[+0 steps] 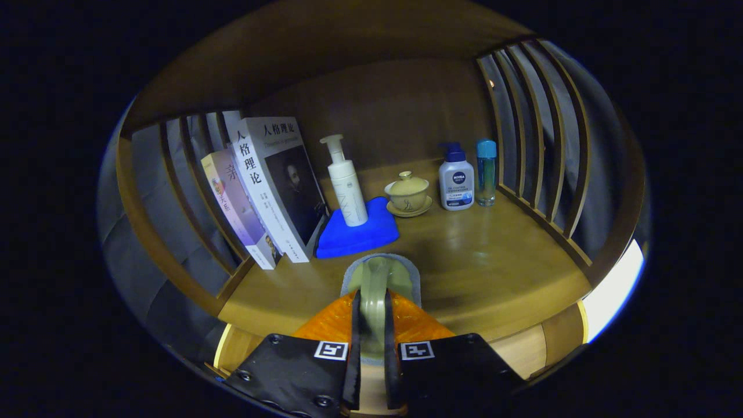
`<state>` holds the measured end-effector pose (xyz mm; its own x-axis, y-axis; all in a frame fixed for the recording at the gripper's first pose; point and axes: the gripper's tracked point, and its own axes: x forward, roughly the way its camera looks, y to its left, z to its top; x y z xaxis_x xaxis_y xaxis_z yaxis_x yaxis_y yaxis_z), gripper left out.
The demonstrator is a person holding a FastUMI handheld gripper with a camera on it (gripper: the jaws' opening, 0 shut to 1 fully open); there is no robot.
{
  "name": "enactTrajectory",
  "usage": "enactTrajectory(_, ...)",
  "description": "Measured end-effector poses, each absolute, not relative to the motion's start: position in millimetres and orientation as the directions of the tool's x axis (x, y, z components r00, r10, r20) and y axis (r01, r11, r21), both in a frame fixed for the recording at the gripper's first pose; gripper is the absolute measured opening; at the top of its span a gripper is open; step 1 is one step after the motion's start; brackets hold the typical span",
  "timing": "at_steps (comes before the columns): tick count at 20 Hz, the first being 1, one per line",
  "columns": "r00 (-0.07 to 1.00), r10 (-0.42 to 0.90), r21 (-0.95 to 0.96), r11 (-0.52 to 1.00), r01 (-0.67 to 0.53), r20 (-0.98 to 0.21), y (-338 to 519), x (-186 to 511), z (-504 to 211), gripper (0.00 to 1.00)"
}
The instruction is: Pull open the drawer, take out the items inside it, and place them on the countertop above the cabinet.
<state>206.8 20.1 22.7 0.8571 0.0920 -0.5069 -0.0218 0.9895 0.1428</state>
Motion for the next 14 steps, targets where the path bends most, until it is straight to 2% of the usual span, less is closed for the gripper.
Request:
enactTrajectory(1,0.856,0.084,0.135,0.991,-0.017,-0.509,17,210,21,0.25)
enactTrajectory(2,0.858,0.085,0.132,0.991,-0.019,-0.506,17,211,21,0.25)
enactTrajectory(9,0.932,0.095,0.102,0.993,-0.063,-0.351,20,193,57,0.99)
enactTrajectory(14,0.972,0.114,0.035,0.993,-0.109,-0.204,28,133,82,0.98)
